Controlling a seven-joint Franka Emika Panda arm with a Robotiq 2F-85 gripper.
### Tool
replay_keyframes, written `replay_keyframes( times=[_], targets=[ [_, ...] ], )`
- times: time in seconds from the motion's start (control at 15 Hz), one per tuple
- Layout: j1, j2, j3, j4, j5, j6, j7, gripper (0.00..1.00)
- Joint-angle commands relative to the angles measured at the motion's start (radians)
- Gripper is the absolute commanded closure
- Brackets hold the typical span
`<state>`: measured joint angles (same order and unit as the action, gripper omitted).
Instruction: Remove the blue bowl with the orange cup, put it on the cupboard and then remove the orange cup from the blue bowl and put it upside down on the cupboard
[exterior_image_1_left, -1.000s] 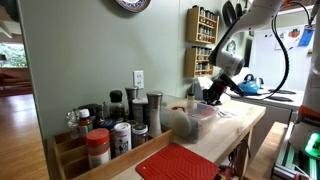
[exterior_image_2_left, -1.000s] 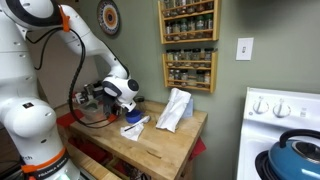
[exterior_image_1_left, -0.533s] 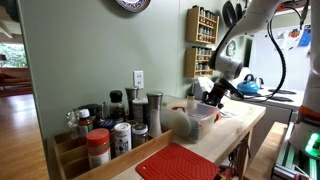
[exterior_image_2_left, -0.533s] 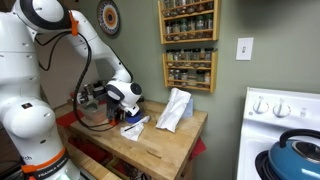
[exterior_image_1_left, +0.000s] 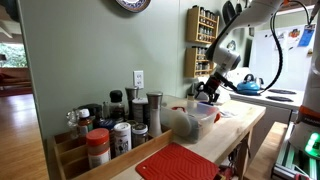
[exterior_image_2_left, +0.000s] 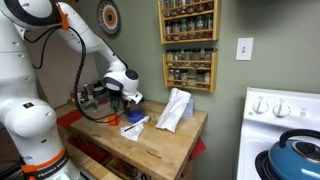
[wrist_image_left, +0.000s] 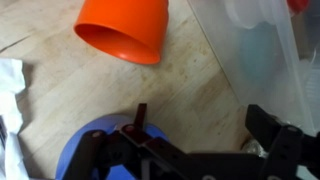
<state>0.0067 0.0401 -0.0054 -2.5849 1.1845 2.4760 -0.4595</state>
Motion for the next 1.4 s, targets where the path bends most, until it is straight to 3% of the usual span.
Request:
replay_keyframes(
  times=[0.0, 0.53, 0.6, 0.67, 0.73, 1.0, 1.33],
  targets=[
    [0.032, -0.092, 0.033, -0.045, -0.160, 0.106, 0.192, 0.00],
    [0.013, -0.175, 0.067, -0.134, -0.718, 0.091, 0.801, 0.00],
    [-0.047, -0.183, 0.128, -0.143, -0.771, 0.072, 0.876, 0.00],
    [-0.054, -0.195, 0.143, -0.150, -0.830, 0.062, 0.950, 0.00],
    [0.009, -0.148, 0.072, -0.110, -0.740, 0.084, 0.825, 0.00],
    [-0.010, -0.162, 0.103, -0.125, -0.808, 0.082, 0.924, 0.00],
    [-0.005, -0.186, 0.083, -0.121, -0.752, -0.006, 0.967, 0.00]
  ],
)
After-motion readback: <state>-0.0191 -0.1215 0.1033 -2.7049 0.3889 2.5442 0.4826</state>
